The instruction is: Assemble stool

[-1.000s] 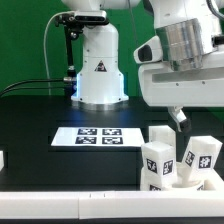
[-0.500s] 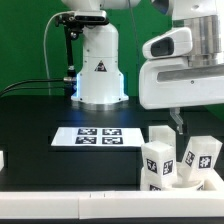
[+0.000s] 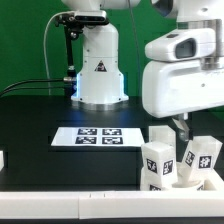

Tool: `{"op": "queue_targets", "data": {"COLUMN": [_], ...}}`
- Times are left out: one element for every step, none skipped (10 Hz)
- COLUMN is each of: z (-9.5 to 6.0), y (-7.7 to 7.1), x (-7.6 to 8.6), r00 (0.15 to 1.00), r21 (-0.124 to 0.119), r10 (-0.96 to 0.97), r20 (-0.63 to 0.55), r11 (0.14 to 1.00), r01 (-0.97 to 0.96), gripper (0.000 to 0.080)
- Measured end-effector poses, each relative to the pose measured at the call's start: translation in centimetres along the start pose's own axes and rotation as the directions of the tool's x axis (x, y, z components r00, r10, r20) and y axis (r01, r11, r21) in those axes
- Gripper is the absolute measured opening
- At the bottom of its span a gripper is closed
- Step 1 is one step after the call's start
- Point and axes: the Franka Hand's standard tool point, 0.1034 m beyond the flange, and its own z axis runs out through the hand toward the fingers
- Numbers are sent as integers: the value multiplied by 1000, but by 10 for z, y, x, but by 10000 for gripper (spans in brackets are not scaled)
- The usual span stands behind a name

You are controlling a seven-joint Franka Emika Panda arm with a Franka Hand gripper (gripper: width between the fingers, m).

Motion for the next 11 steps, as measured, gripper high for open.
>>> {"op": "queue_targets", "data": {"z": [3,2,2,3,3,4,7,13,21,26,27], "y": [-3,-2,0,1,2,4,6,6,7,9,14], "x": [1,1,0,0,-1,-1,-1,-3,-5,-4,-5], "r00": [987,984,969,961,921,827,722,633,538,462,394], "r21": [-23,-25,-25,-24,-33,-54,-55,-52,-42,-26,-8], "r10": [-158,-180,-247,-274,-389,-559,-686,-766,-832,-874,-906], "r20": [15,14,18,20,32,64,88,109,133,151,156], "r11": [987,983,968,961,920,825,720,632,538,464,398], "r01": [158,180,248,275,390,562,691,773,842,885,917], "gripper": [649,649,649,649,649,649,649,649,649,649,649]}}
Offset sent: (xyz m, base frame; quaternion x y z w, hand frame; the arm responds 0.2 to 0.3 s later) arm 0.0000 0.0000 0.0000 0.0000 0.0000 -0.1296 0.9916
